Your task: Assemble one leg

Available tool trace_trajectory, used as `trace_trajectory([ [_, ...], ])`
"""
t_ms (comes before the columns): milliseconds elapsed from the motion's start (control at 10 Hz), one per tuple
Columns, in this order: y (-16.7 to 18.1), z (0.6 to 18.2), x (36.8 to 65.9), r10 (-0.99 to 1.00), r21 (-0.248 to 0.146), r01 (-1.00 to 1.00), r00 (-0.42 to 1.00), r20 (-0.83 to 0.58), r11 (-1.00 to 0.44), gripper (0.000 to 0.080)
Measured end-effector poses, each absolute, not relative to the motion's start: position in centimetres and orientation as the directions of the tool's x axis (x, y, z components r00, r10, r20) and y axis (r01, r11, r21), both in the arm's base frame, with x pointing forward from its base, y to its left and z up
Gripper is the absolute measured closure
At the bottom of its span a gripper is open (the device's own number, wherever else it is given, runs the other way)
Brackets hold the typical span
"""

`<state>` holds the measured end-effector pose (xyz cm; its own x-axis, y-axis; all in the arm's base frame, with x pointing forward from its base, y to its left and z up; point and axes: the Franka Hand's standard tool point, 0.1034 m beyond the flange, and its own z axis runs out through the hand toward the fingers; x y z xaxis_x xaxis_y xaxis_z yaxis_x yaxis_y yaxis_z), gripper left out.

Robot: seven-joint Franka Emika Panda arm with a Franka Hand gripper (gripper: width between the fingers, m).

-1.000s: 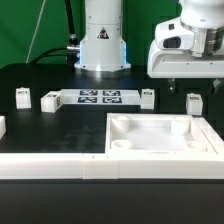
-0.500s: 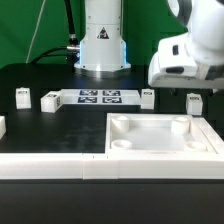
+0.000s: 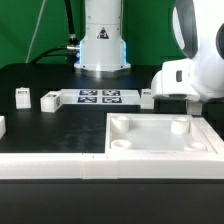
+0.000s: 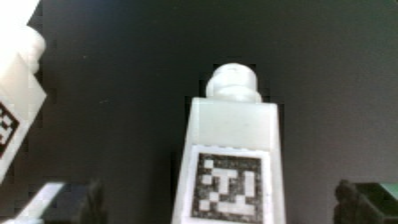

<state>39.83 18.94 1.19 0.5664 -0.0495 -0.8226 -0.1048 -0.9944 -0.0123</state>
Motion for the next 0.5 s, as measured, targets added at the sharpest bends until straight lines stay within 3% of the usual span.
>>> trace_trajectory([
  [300, 19.15, 0.77, 39.4, -0.05, -0.008, -0.101, 0.567, -0.822, -0.995, 0.015],
  [500, 19.12, 0.75, 39.39, -0.05, -0.008, -0.101, 0.566, -0.823, -0.995, 0.0408],
])
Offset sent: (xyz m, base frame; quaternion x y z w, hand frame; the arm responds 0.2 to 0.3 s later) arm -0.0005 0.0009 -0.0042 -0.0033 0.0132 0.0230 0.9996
